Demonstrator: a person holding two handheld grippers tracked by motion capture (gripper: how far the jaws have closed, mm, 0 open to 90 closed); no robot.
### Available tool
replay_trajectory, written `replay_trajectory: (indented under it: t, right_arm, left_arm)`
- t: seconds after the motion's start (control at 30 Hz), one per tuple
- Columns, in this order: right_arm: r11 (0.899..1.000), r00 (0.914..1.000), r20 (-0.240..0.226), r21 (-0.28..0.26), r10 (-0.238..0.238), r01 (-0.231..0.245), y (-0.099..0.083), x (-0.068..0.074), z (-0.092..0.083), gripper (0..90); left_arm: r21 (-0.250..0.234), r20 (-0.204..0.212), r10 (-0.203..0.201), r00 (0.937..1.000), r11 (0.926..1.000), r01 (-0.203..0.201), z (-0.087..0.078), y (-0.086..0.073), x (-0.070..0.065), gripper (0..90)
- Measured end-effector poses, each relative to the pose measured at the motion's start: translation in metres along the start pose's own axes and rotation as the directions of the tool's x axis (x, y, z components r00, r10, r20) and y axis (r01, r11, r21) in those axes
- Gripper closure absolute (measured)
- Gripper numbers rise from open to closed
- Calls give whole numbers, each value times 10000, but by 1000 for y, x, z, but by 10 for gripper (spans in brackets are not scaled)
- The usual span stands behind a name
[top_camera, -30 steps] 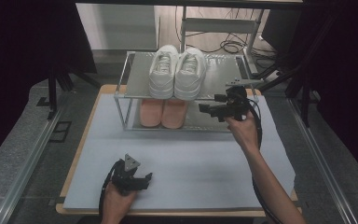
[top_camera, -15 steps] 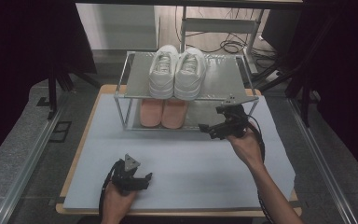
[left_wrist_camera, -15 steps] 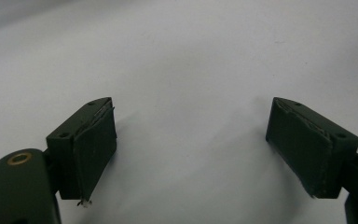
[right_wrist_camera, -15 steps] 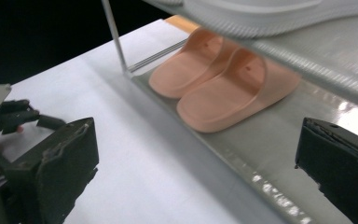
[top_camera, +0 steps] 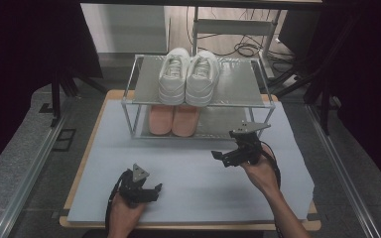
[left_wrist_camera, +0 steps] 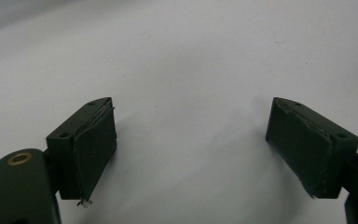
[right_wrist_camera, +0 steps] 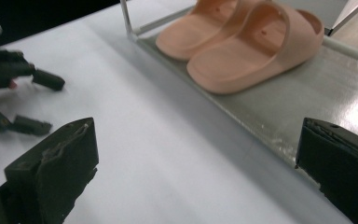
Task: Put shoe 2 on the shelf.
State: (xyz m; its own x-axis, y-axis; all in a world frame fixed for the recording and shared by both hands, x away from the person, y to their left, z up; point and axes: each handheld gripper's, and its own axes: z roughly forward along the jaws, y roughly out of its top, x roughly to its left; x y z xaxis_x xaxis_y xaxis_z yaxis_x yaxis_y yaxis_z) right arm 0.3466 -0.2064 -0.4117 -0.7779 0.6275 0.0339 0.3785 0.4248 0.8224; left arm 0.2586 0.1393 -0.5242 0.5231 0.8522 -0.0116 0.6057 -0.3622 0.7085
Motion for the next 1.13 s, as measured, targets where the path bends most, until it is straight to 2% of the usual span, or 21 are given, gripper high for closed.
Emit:
replay_trajectory:
  t: [0.13,0.4,0.73,0.83,0.9,1.13]
  right_arm:
    - [9999,9999,-107,130,-8,9,-18,4,4,0]
    - [9978,9996,46,589,-294,291,-54,14,14,0]
    - [9941,9996,220,1067,192,-215,-103,14,24,7]
    - [9933,9993,234,1111,289,-313,-112,13,26,7]
    - [9903,9991,220,1338,356,-382,-116,12,27,40]
    - [9859,9986,527,1672,-89,0,-115,17,31,65]
  left_arm:
    - [6,-8,9,10000,10000,-9,0,0,0,159]
    - [47,-15,33,10000,10000,-33,0,0,0,159]
    - [36,-35,44,10000,10000,-44,0,0,0,159]
    - [32,-37,43,10000,10000,-43,0,0,0,159]
    - [27,-41,41,10000,10000,-41,0,0,0,158]
    - [45,-11,19,10000,10000,-19,0,0,0,158]
